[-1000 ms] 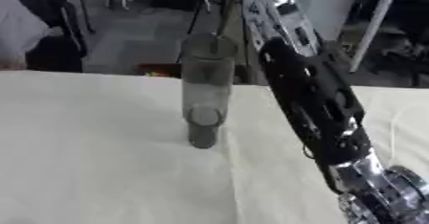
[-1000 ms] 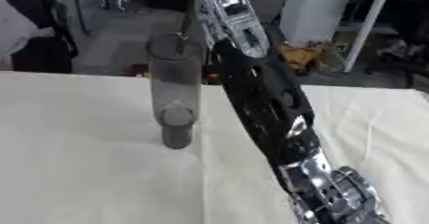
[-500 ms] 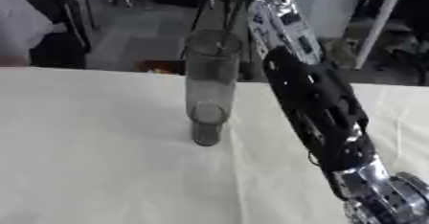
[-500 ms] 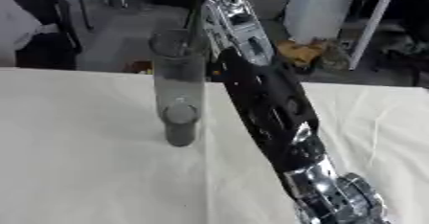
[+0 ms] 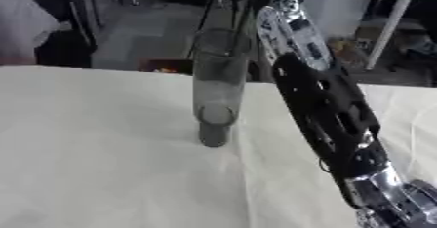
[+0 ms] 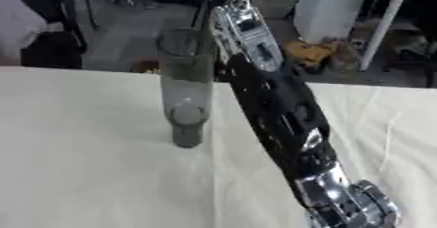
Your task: Arrange flowers into the vase.
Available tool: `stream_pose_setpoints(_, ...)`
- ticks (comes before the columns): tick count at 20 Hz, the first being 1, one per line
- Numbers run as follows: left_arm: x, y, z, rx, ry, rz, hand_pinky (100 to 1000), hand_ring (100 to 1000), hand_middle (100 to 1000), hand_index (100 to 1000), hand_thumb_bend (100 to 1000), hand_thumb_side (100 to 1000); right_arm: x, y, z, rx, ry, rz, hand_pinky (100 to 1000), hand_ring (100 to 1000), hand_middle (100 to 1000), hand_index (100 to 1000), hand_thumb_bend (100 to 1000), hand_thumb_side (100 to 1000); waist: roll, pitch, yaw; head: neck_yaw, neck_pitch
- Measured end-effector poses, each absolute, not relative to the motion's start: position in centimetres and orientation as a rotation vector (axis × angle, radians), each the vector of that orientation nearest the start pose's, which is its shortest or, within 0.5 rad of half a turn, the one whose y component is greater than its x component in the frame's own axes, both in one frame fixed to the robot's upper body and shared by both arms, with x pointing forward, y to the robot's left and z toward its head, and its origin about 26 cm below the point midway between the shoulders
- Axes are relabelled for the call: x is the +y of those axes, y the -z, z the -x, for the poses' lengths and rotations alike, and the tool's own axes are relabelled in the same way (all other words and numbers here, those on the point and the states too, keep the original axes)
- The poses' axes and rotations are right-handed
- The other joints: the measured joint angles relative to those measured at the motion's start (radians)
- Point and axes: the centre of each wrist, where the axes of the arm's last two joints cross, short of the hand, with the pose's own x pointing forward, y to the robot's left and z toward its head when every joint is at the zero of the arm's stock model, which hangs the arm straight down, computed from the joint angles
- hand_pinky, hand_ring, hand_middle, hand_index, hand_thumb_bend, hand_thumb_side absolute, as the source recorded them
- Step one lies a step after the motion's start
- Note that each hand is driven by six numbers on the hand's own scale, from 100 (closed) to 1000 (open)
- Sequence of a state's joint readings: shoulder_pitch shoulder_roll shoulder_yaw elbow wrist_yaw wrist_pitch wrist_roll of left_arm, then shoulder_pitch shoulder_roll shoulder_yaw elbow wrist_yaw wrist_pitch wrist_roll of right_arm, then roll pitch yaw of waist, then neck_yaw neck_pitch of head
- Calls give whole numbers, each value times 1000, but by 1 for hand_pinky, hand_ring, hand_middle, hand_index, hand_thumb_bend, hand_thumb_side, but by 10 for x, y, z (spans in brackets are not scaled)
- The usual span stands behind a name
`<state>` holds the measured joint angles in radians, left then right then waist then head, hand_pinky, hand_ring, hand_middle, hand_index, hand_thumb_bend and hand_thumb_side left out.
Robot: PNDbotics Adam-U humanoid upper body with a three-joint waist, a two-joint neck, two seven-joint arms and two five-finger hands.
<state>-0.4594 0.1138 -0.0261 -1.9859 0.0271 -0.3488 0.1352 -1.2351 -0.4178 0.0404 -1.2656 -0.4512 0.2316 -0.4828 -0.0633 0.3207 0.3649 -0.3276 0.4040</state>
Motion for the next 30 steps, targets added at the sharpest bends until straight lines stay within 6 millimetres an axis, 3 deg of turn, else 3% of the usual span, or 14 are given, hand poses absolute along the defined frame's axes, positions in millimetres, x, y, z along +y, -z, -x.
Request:
stream_pose_setpoints(7,202,-230,-313,3507,-41,-176,461,600,751,818,100,1000,-208,-395,-433,-2175,180,30,145,1000,100,100,109,693,0,1,2,5,1)
stream_pose_setpoints(10,202,-230,-313,3506,-41,-177,461,600,751,819,100,1000,-208,-394,-433,-2188,167,27,200,1000,100,100,254,762,0,2,5,8,1)
stream_pose_setpoints(14,201,-230,-313,3506,-38,-183,461,600,751,820,100,1000,-209,-392,-434,-2214,151,16,280,1000,100,107,331,829,0,2,5,10,1)
stream_pose_setpoints(30,200,-230,-313,3507,-26,-197,456,599,751,821,100,1000,-217,-378,-443,-2290,127,-29,322,1000,100,120,336,884,0,7,6,18,0)
